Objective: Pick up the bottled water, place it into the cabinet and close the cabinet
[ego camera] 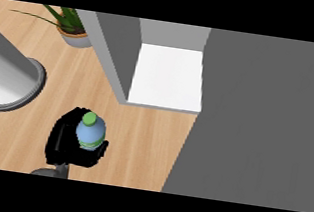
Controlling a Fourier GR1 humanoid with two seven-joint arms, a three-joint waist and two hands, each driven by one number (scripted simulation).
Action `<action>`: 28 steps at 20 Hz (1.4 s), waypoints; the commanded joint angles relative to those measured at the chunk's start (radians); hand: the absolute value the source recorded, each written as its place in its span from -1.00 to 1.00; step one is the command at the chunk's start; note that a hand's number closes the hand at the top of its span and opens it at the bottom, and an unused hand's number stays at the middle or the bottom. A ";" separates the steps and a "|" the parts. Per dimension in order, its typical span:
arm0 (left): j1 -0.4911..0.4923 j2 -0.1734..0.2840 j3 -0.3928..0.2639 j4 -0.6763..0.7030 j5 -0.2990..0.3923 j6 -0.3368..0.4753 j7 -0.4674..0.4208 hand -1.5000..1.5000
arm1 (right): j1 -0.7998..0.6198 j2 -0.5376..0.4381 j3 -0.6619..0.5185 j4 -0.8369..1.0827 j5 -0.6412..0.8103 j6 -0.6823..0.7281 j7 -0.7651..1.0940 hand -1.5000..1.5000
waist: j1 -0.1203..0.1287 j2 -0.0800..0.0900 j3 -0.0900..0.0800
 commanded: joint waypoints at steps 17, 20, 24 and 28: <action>-0.238 -0.001 -0.283 -0.155 0.043 0.420 0.198 1.00 | 0.057 -0.069 0.011 -0.134 0.052 0.002 -0.002 -1.00 | -0.015 0.004 0.000; -0.271 -0.001 -0.355 -0.282 -0.008 0.534 0.290 1.00 | 0.037 -0.026 0.025 -0.088 0.069 -0.015 0.002 -1.00 | -0.007 0.002 0.000; -0.416 -0.001 -0.252 -0.105 0.045 0.530 0.221 1.00 | 0.111 -0.054 0.049 -0.050 0.021 -0.013 -0.141 -1.00 | -0.014 0.005 0.000; -0.518 -0.001 -0.315 -0.035 0.034 0.652 0.234 1.00 | 0.121 -0.061 0.095 -0.120 0.098 -0.040 -0.070 -1.00 | -0.025 0.003 -0.001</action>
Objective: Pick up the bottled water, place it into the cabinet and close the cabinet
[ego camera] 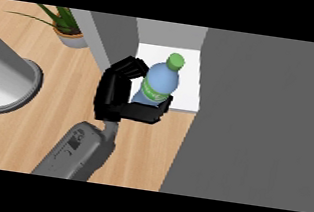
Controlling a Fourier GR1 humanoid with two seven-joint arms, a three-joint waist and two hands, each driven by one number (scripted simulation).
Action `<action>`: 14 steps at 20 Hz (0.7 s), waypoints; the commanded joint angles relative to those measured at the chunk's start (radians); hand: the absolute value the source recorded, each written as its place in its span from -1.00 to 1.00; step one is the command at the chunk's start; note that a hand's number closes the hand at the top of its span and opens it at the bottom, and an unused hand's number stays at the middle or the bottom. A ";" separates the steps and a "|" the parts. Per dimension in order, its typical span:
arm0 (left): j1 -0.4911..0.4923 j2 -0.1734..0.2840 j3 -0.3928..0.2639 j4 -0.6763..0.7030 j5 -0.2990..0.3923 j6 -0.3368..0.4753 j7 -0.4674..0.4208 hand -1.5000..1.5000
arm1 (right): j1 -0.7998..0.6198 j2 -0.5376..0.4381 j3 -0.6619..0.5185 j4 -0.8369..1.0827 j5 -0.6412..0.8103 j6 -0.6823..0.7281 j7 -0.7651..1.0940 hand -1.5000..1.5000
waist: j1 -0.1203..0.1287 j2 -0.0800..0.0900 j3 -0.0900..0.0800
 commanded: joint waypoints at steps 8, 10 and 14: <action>-0.316 -0.001 0.076 0.390 0.025 0.054 -0.065 1.00 | 0.013 -0.037 -0.007 -0.107 0.035 0.021 0.052 -1.00 | -0.012 0.006 -0.001; -0.353 0.022 0.110 0.371 -0.031 0.030 0.025 1.00 | 0.030 -0.037 0.000 -0.118 0.040 0.011 0.037 -1.00 | 0.000 0.002 0.000; -0.417 0.002 0.119 0.509 -0.048 0.057 -0.002 1.00 | 0.049 -0.048 0.026 -0.138 0.054 0.006 0.034 -1.00 | -0.006 0.002 0.000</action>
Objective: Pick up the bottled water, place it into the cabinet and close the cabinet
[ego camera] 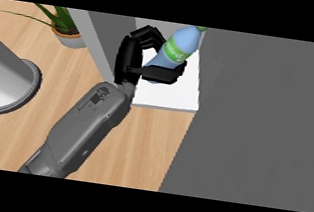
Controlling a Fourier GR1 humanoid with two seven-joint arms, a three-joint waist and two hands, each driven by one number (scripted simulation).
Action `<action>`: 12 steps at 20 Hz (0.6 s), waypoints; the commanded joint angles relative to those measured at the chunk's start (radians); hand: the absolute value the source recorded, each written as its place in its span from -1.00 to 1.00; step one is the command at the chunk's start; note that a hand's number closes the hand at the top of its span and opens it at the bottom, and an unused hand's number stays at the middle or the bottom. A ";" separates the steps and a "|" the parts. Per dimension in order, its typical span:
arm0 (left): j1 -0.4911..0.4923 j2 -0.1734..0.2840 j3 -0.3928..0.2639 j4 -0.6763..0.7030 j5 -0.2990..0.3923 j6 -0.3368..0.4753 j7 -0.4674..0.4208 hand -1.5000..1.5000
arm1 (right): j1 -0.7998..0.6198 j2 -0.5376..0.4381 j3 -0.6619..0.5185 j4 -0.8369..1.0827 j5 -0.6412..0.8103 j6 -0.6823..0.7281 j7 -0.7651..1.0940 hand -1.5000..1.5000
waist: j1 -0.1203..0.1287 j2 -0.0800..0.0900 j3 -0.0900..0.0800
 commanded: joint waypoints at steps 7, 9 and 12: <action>-0.201 -0.005 0.059 0.317 -0.003 0.066 -0.052 1.00 | -0.021 -0.025 -0.036 -0.117 0.003 0.031 0.083 -1.00 | -0.011 0.005 0.000; -0.245 -0.003 0.093 0.402 -0.047 0.054 -0.066 1.00 | -0.012 -0.007 -0.001 -0.108 0.028 0.010 0.072 -1.00 | -0.011 0.005 0.000; -0.242 -0.006 0.055 0.473 -0.043 0.113 -0.113 1.00 | -0.053 0.002 -0.025 -0.098 0.013 0.012 0.094 -1.00 | -0.020 0.008 -0.001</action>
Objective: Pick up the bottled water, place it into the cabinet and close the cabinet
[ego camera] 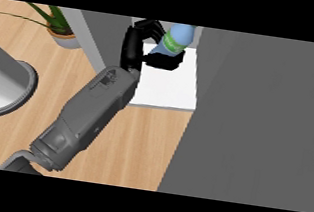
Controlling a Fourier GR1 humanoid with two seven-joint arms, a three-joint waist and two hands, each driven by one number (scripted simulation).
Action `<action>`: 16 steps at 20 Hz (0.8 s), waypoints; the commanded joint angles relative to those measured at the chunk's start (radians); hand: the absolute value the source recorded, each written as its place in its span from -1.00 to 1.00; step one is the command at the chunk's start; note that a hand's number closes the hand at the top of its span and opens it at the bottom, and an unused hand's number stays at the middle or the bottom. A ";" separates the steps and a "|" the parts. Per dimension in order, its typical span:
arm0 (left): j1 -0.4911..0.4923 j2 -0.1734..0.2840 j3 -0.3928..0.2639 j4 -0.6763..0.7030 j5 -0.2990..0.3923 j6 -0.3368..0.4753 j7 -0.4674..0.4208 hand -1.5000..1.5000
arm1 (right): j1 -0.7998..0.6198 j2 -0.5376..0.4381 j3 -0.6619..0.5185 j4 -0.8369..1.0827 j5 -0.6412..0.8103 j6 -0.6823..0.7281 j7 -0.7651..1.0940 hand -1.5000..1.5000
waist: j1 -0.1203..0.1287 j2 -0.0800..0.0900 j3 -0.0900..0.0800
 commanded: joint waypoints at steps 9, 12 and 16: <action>-0.108 -0.001 0.049 0.296 -0.012 0.068 -0.077 1.00 | 0.060 -0.041 0.058 -0.108 0.035 0.007 -0.006 -1.00 | -0.020 0.007 0.000; -0.094 -0.001 0.076 0.341 -0.010 0.055 -0.121 1.00 | 0.058 -0.043 0.033 -0.077 0.008 0.011 -0.035 -1.00 | -0.018 0.010 0.000; -0.108 0.001 0.091 0.387 -0.018 0.098 -0.158 1.00 | 0.063 -0.045 0.043 -0.082 0.012 0.000 -0.065 -1.00 | -0.034 0.015 -0.001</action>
